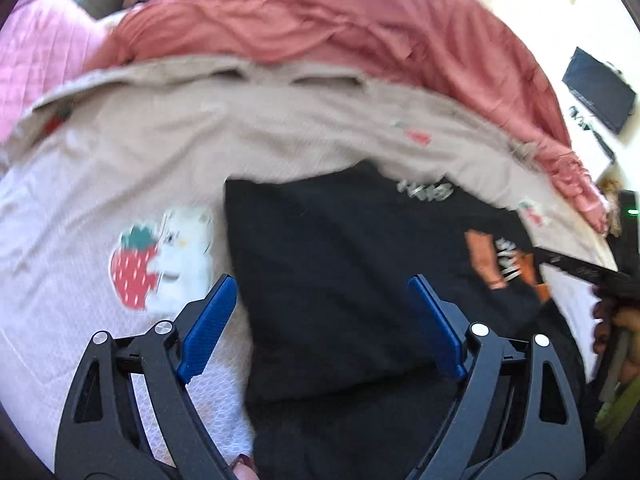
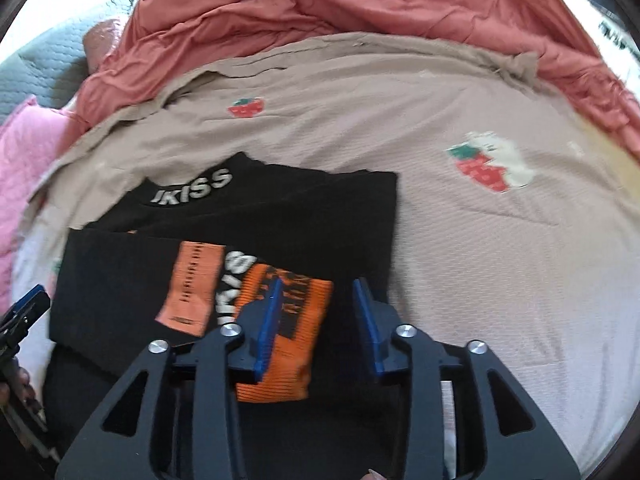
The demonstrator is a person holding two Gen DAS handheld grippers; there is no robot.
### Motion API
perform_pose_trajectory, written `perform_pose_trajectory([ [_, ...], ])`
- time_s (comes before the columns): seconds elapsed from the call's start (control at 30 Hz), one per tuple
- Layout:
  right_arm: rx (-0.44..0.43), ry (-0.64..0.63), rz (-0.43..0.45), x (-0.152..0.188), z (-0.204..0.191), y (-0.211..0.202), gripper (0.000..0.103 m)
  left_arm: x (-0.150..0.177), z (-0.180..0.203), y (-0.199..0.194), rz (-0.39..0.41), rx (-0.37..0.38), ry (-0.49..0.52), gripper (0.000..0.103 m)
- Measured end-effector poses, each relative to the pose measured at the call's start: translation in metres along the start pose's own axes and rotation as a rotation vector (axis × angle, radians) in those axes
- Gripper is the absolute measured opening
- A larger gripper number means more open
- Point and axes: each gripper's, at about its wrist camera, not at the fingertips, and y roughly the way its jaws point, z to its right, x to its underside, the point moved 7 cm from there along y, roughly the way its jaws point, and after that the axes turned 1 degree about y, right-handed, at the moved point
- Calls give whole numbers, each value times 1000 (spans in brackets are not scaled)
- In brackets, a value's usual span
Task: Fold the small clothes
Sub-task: 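Grasp the orange cuff with the right tool and fold the side inward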
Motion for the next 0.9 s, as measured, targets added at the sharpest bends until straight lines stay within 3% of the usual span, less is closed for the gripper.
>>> perform_pose_trajectory([
  [0.13, 8, -9, -51, 5, -10, 19, 47, 9, 17, 10, -44, 21, 69, 80],
  [0.23, 32, -12, -65, 9, -12, 31, 47, 21, 18, 24, -104, 27, 75, 80],
  [0.3, 27, -23, -64, 10, -17, 31, 22, 25, 19, 29, -127, 18, 88, 80],
  [0.33, 42, -55, -54, 8, -21, 27, 14, 26, 19, 29, -127, 14, 92, 80],
  [0.37, 50, -74, -41, 7, -23, 23, 13, 28, 18, 28, -128, 12, 97, 80],
  [0.47, 72, -143, 49, -3, -27, 3, 13, 28, 19, 27, -128, 9, 99, 80],
  [0.53, 84, -161, 60, -8, -25, 1, 13, 28, 20, 27, -131, 7, 99, 80],
  [0.77, 161, -195, -16, 0, -15, 31, 20, 32, 22, 31, -146, -3, 117, 80],
  [0.9, 111, -59, 30, -4, 3, 9, 25, 28, 21, 27, -134, 7, 98, 80],
])
